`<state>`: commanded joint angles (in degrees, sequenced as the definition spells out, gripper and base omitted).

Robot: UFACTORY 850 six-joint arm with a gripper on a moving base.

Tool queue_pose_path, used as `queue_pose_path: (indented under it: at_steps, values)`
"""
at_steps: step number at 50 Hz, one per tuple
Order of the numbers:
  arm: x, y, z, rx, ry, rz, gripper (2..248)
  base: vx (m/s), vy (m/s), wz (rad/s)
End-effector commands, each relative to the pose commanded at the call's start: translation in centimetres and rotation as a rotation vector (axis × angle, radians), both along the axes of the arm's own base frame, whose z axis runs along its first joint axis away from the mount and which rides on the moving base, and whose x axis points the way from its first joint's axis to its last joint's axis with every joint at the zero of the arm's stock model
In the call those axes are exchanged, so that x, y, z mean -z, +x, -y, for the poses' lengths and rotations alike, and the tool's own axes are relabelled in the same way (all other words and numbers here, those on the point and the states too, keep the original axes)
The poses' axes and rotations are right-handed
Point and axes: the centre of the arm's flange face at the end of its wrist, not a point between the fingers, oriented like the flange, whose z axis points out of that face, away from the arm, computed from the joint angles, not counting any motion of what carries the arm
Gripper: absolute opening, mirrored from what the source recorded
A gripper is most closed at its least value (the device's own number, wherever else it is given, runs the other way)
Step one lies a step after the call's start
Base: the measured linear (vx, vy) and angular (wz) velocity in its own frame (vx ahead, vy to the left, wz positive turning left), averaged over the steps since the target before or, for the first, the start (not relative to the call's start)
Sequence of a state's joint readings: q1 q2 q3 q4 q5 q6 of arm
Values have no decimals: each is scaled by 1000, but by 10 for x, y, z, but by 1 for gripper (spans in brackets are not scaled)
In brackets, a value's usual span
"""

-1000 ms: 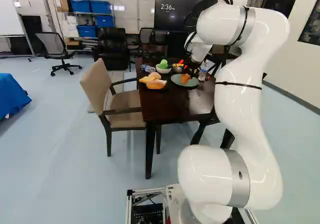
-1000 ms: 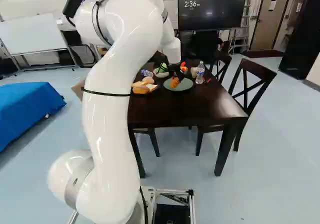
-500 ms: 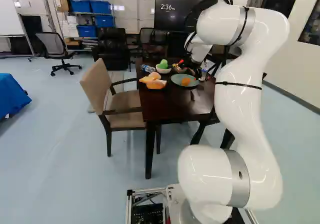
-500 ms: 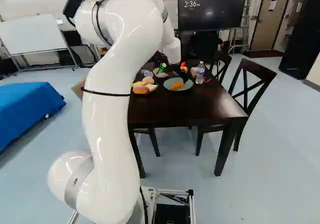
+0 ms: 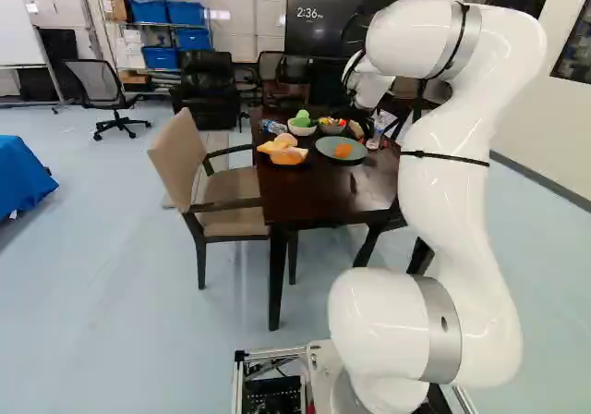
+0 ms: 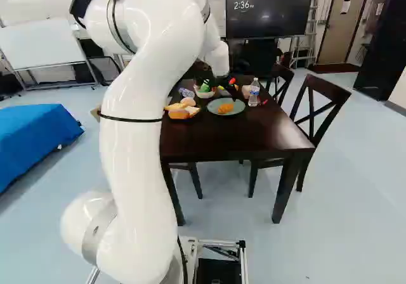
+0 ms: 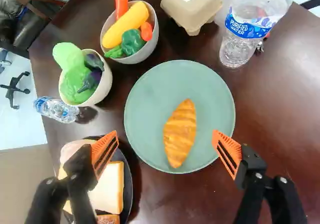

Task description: Move the croissant to the empty plate

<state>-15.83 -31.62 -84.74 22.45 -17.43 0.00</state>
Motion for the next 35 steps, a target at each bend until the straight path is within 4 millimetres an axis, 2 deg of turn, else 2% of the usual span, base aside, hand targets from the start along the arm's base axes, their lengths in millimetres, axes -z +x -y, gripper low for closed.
queue_pose_path:
  at_steps: [8, 22, 35]
  values:
    - [-11, -8, -1, 2, -3, 10, 247, 0, 0, 0]
    - [-31, -37, -7, 6, -5, 19, 247, 0, 0, 0]
    - [-33, -61, -13, 7, -1, 4, 247, 0, 0, 0]
